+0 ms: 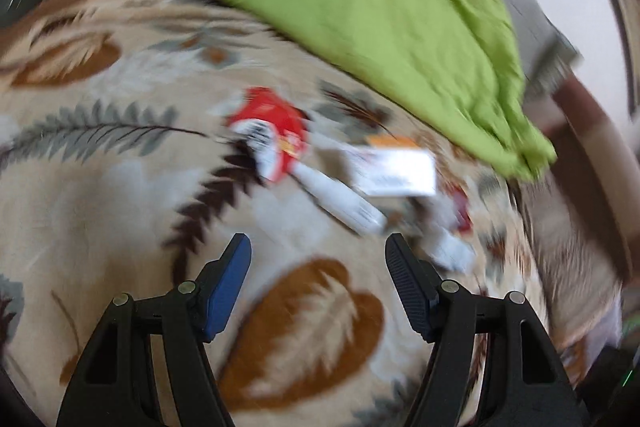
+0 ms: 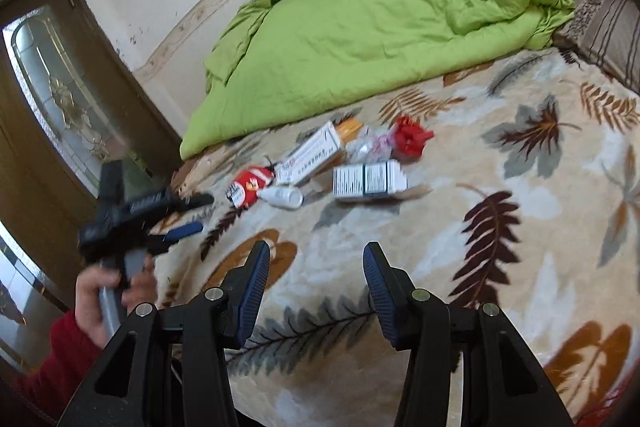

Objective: Collect trash
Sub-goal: 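Grasp the red-white snack box with the left gripper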

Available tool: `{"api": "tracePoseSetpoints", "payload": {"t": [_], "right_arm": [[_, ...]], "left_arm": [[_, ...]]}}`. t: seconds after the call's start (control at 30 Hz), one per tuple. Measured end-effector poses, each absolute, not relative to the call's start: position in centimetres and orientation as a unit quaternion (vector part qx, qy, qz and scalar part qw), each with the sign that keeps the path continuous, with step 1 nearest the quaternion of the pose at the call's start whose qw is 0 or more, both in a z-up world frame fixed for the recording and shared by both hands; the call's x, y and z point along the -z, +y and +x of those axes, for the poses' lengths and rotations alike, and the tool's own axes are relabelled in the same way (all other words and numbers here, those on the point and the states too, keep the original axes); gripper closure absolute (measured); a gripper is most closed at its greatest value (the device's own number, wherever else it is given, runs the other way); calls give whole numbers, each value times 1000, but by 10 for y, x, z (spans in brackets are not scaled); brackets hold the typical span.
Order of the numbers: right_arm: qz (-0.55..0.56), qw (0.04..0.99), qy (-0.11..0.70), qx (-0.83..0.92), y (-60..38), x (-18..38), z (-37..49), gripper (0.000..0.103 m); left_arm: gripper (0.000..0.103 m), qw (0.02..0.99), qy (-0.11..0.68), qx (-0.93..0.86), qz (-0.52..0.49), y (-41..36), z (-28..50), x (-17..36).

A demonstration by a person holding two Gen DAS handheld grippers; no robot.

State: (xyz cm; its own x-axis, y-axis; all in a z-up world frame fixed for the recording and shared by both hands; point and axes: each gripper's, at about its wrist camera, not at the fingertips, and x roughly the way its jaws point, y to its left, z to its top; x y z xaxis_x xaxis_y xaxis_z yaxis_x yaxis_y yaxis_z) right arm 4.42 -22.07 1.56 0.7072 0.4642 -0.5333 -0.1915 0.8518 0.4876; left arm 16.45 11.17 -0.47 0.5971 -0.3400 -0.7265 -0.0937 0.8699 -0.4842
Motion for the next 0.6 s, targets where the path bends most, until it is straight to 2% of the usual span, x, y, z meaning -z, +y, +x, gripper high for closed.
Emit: {"api": "tracePoseSetpoints", "payload": {"t": [0.17,0.33,0.4,0.43,0.47,0.6], "right_arm": [[206,903,321,-196,-224,-17,41,51],[208,900,324,-204,-222,-16,44,51],[210,898,326,-207,-222,-15,46,51],[211,898,326,-208,-221,-15,47,51],[213,897,327,-209,-221,-14,49,51],[211,896,330,-209,-219,-13,51,51]], "left_arm": [[35,836,445,53,-317,133,206,36],[40,830,431,21,-354,143,244,60],[48,834,420,23,-357,142,252,62],[70,837,418,32,-351,140,258,61],[88,836,422,38,-347,137,263,63],[91,843,416,46,-337,131,263,61]]}}
